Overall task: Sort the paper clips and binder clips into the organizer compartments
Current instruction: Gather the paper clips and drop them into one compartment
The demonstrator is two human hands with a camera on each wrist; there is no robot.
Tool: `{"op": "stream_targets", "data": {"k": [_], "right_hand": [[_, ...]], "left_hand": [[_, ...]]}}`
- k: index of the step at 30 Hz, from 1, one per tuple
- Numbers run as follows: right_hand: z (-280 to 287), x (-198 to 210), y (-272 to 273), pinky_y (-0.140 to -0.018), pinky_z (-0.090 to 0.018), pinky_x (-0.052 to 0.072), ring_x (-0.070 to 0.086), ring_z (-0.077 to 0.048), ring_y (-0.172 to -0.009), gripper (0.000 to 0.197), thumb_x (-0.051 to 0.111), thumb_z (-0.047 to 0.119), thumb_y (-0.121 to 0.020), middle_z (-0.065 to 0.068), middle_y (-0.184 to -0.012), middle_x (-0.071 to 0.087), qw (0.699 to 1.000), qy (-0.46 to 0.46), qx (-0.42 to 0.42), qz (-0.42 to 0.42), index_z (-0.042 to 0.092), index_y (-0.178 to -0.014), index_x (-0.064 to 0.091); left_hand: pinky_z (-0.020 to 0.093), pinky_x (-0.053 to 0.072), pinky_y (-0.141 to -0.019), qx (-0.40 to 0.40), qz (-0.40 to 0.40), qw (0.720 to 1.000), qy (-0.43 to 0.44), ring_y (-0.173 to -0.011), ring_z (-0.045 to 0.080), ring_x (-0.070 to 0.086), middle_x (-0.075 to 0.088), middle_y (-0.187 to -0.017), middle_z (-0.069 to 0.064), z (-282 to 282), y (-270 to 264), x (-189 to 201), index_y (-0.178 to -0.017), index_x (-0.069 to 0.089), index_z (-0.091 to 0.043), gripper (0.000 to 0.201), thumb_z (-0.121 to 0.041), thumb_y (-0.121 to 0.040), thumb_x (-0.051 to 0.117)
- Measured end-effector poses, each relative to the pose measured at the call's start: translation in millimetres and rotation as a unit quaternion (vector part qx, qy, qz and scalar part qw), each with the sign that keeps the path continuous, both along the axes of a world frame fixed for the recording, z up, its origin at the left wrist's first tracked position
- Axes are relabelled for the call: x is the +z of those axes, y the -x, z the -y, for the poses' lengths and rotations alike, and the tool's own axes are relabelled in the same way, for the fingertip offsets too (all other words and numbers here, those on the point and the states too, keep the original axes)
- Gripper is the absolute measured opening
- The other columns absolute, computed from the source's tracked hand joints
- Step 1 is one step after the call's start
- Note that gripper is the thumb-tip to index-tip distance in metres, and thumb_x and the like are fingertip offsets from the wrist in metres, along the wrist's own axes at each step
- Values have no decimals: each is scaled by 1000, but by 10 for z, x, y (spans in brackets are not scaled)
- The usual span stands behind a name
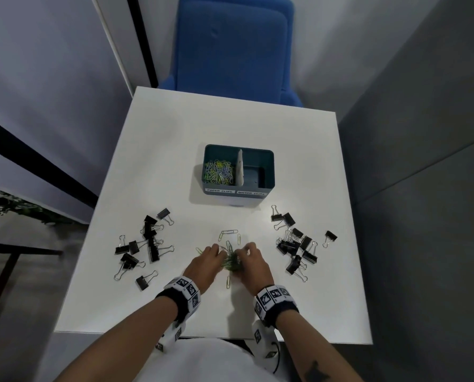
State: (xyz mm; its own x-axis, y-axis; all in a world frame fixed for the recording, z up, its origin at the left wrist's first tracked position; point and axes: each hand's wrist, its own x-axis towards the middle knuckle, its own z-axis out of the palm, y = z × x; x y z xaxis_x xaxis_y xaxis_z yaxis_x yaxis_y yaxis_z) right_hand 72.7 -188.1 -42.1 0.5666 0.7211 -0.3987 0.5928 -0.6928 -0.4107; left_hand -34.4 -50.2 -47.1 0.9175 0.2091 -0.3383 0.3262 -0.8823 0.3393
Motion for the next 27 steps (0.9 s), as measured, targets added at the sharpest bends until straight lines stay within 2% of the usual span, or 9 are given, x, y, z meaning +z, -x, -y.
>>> {"op": "stream_targets", "data": {"k": [2,5,8,14,17,20,24,26,27], "right_hand": [[6,8,-1,-64,-39,53,56,-27,-89,28,67,6,-79,-7,-112,45,1000,4,-9,-4,15,-105,58],[-6,42,-16,-66,-40,52,59,-31,-79,21,61,3,-82,-8,-104,49,1000,7,-14,-6,12,-102,60],[-12,88,-48,-70,-38,52,61,-32,-81,19,58,6,-86,-9,-101,56,1000,-1,-20,-11,13,-102,65],[15,245,-116,-73,-38,51,62,-30,-83,14,57,15,-89,-9,-91,65,999,-20,-23,-30,10,-93,70],[37,314,-149,-72,-35,51,62,-25,-79,21,53,8,-86,-8,-86,70,998,-30,-30,-37,12,-89,73],[48,356,-192,-66,-32,53,62,-19,-69,20,55,8,-79,-3,-73,71,997,-40,-53,-43,15,-77,73],[30,480,-283,-63,-28,54,63,-12,-62,22,56,4,-73,1,-66,71,992,-70,-83,-59,15,-70,74],[-6,593,-330,-64,-26,55,65,-11,-62,24,57,0,-74,0,-68,73,991,-80,-86,-64,15,-71,76],[-29,657,-355,-65,-22,54,66,-11,-65,24,59,-1,-75,-1,-72,74,991,-85,-84,-62,14,-74,78]], "left_hand": [[32,43,-43,-18,3,1000,-12,-74,22,55,48,-93,3,-36,25,-19,-98,51,-17,34,-9,-73,74],[32,42,-48,-5,24,1000,11,-69,22,56,50,-88,2,-105,27,7,-92,52,-18,20,-12,-81,68],[33,41,-57,25,38,998,43,-73,24,57,53,-88,3,-184,27,75,-91,55,-16,8,-16,-87,62],[31,46,-62,73,94,989,84,-73,22,61,61,-85,1,-309,60,213,-94,65,-15,6,-13,-88,64],[29,49,-67,91,143,979,116,-75,15,62,64,-86,-2,-386,-22,422,-96,69,-15,8,-15,-89,64],[28,51,-70,101,191,966,142,-73,10,62,67,-88,-4,-497,-188,696,-96,71,-14,9,-15,-90,65],[27,54,-77,121,246,952,140,-82,13,64,69,-98,0,-703,-582,1135,-106,70,-11,18,-16,-90,64],[27,54,-78,134,280,942,131,-82,13,64,70,-98,2,-854,-837,1309,-105,70,-11,17,-15,-89,65],[28,53,-79,144,289,938,129,-83,13,63,70,-97,1,-938,-968,1367,-104,71,-13,17,-14,-88,66]]}}
